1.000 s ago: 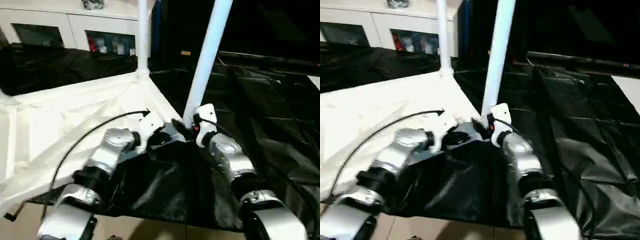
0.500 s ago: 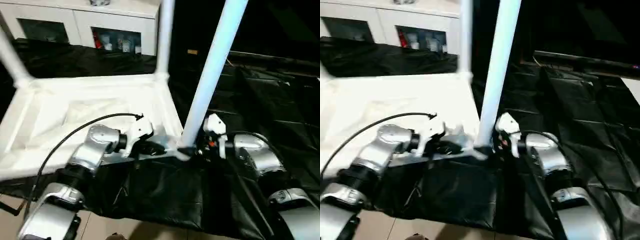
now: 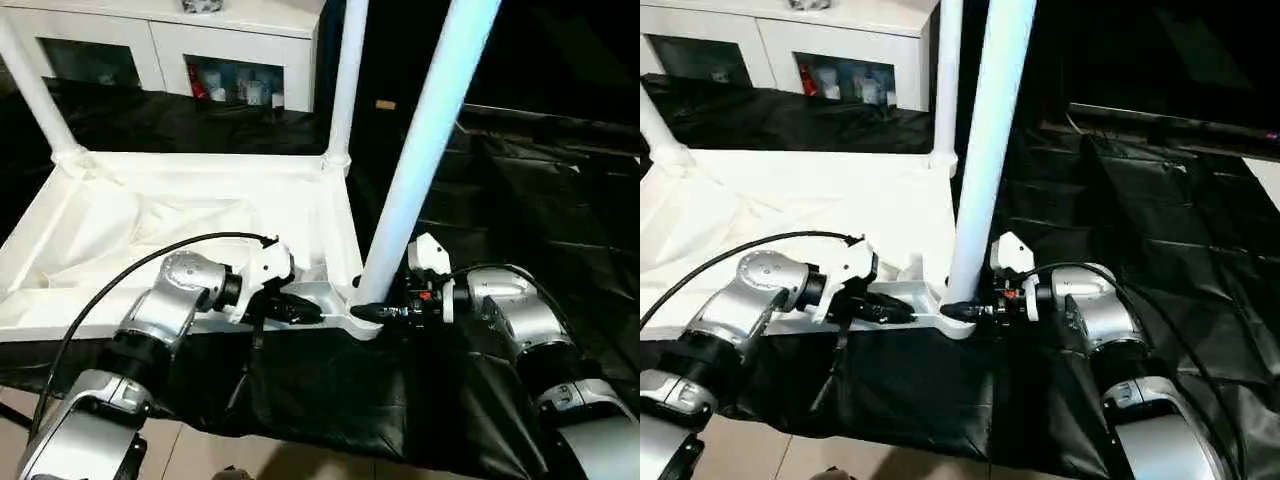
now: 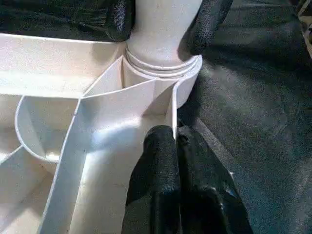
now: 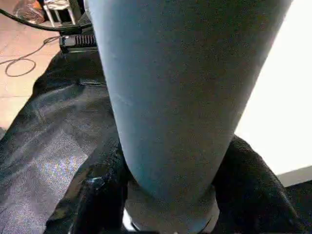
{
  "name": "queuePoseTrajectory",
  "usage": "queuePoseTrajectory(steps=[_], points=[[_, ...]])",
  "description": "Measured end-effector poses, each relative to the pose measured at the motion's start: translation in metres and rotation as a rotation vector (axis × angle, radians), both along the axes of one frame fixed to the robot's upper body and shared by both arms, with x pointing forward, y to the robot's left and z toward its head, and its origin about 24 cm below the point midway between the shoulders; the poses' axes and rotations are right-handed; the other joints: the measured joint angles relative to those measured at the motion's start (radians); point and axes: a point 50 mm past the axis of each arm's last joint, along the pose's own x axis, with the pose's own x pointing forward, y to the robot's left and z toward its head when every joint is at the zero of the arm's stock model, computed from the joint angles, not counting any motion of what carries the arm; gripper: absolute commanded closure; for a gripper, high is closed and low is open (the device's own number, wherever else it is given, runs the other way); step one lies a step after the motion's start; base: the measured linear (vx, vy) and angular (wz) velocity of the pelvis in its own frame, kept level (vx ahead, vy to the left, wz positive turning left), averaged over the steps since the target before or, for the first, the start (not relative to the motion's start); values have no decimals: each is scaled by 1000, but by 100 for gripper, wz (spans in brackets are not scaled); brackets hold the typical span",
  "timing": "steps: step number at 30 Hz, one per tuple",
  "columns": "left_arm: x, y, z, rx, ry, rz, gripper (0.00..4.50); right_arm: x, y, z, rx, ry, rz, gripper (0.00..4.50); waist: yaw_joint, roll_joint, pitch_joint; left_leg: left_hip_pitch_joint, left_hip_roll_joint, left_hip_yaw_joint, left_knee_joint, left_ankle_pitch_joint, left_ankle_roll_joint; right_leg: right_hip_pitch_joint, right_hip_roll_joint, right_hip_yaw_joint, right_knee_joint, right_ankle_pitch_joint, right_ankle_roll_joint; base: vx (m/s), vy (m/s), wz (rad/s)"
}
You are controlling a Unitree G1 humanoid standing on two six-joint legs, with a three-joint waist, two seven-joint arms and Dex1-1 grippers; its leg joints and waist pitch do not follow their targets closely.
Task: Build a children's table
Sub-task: Rotate leg to tighten
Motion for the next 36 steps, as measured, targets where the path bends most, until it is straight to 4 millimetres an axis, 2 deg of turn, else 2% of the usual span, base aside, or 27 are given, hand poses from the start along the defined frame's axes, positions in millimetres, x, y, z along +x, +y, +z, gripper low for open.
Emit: queuePoseTrajectory(steps=[5, 8, 15, 17, 20, 24, 25, 26, 30, 31, 33, 36], points=[[0, -7, -3, -15, -5, 14, 450, -7, -1, -5, 38, 4, -55, 250, 12, -1, 0, 2, 0, 0, 0, 0, 0, 2, -1, 0, 0, 0, 0, 0, 0, 0], [2, -11, -5, -11, -17, 58, 450, -7, -1, -10, 58, 1, -149, 250, 13, -1, -1, 7, -1, 0, -1, 0, 0, 7, -1, 2, 0, 0, 0, 0, 0, 0], [17, -31, -11, 1, -74, 309, 450, 12, 18, -23, 77, -15, -610, 252, -15, -3, -3, 9, -3, -3, -2, 0, 0, 9, -1, 2, -3, -4, 6, -39, 1, -3], [18, -40, -14, 4, -83, 367, 450, 20, 26, -25, 66, -2, -730, 252, -28, -2, -4, 9, -3, -4, -2, 0, 0, 9, -1, 2, -7, -4, 7, -27, 6, -4], [20, -49, -16, 11, -100, 436, 450, 29, 37, -24, 46, 10, -853, 252, -34, 1, -6, 9, -4, -8, -6, 0, 0, 9, -1, -4, -21, -4, 7, 0, 0, 0], [20, -51, -16, 14, -108, 454, 450, 33, 42, -22, 44, 8, -893, 252, -43, 2, -6, 7, -4, -15, -10, 0, 0, 9, -1, -11, -37, -4, 7, 0, 0, 0], [21, -51, -17, 19, -112, 455, 450, 33, 44, -23, 51, 15, -905, 197, -46, 2, -6, 8, -4, -15, -9, 0, 0, 10, -2, -11, -37, -4, 7, 0, 0, 0], [21, -51, -17, 21, -114, 454, 450, 33, 44, -23, 55, 18, -908, 183, -48, 1, -6, 8, -5, -15, -9, 0, 0, 9, -2, -11, -37, -4, 7, 0, 0, 0], [21, -46, -15, 25, -123, 437, 450, 32, 46, -22, 81, 33, -877, 164, -52, 1, -6, 8, -5, -15, -10, 0, 0, 8, -2, -12, -36, -4, 7, 0, 0, 0], [21, -45, -15, 26, -124, 428, 450, 32, 46, -22, 85, 28, -866, 139, -52, 1, -5, 7, -5, -15, -10, 0, 0, 8, -2, -12, -36, -4, 7, 0, 0, 0], [21, -42, -14, 24, -126, 411, 450, 31, 45, -21, 86, 15, -830, 124, -52, 1, -5, 7, -4, -14, -11, 0, 0, 7, -2, -12, -35, -2, 4, 0, 0, 0], [20, -37, -11, 21, -128, 363, 450, 29, 38, -19, 67, -7, -727, 124, -52, 1, -4, 6, -3, -12, -11, 0, 0, 6, -2, -12, -34, 6, -1, 0, 0, 0]])
